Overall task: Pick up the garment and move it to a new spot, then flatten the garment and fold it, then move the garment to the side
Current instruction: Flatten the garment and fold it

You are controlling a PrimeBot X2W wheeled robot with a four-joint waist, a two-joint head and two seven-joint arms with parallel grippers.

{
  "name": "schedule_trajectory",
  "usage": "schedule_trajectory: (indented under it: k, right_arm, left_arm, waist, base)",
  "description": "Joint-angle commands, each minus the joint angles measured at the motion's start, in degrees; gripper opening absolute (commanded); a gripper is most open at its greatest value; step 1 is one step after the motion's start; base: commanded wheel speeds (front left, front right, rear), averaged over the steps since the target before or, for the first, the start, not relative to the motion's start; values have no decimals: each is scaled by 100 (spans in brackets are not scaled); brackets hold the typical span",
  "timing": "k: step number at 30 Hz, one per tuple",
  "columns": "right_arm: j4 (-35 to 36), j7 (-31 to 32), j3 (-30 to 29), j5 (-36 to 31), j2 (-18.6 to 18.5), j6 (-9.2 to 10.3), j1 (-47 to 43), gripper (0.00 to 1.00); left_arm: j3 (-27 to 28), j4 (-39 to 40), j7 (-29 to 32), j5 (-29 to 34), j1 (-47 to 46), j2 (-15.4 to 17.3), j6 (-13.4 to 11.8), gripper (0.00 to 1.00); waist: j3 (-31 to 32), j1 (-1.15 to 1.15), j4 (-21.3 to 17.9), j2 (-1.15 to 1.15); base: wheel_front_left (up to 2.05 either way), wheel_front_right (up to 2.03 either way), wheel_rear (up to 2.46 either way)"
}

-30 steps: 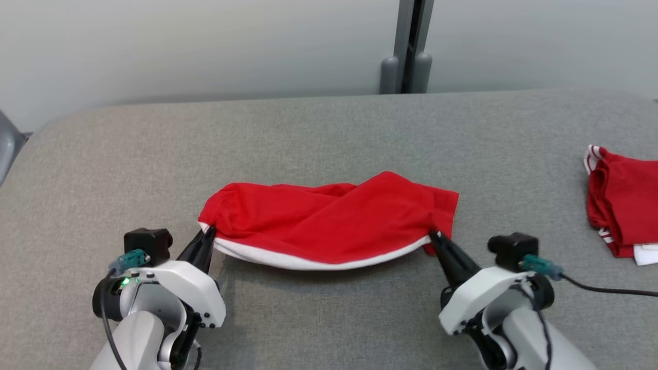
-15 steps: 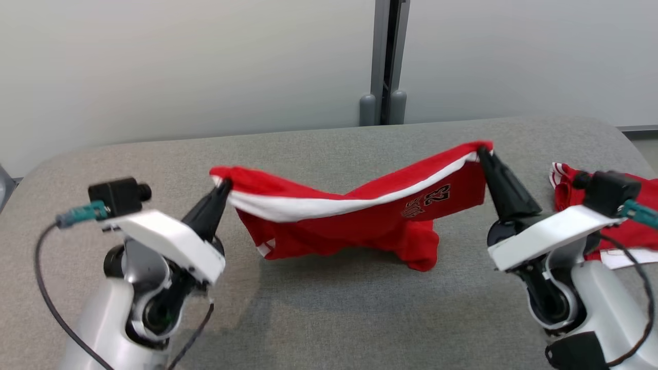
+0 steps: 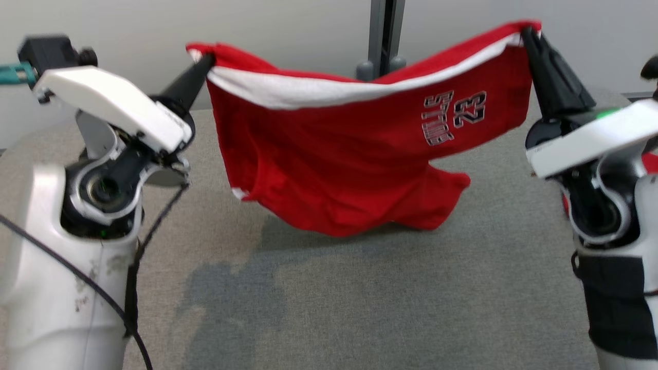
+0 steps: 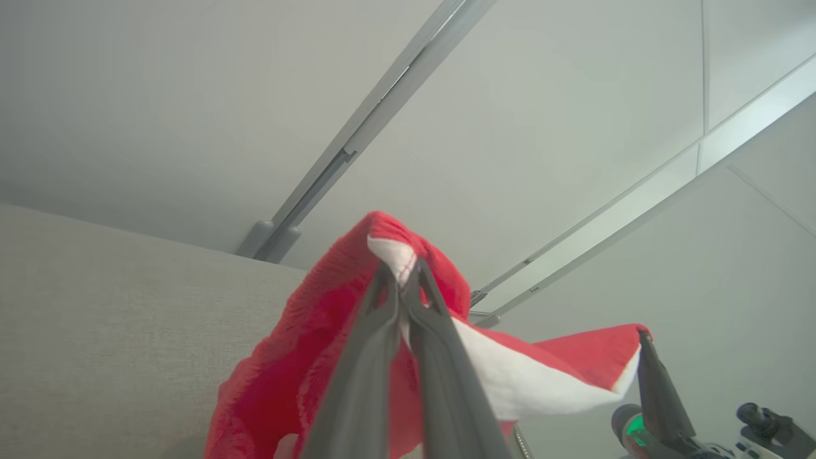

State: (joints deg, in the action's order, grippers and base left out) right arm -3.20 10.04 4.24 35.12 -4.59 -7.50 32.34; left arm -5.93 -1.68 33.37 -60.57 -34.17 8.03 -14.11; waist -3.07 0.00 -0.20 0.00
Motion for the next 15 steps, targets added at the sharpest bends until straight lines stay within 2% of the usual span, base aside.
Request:
schedule_trajectory:
  k: [1, 3, 8, 15]
  right_arm:
    - [-6, 65, -12, -7, 20, 3, 184, 0]
    - [-232, 293, -181, -145, 25, 3, 992, 0]
    - [-1029, 210, -294, -344, 95, 3, 2769, 0]
    - [-2386, -962, -82, -899, 123, 3, 4791, 0]
  left_arm:
    - [29, -38, 36, -7, -220, -5, -41, 0]
    - [46, -427, 196, 6, -1130, 17, -227, 0]
    - [-148, -1359, 43, 450, -2888, 171, -101, 0]
    - [-182, -2950, -1290, 990, -5065, 95, 627, 0]
  waist:
    - [-323, 0, -2, 0]
    - [-835, 0, -6, 0]
    - [-1756, 0, -80, 0]
    - [-2657, 0, -132, 0]
  base:
    - [0, 0, 0]
    - [0, 0, 0]
    - [0, 0, 0]
    - [0, 0, 0]
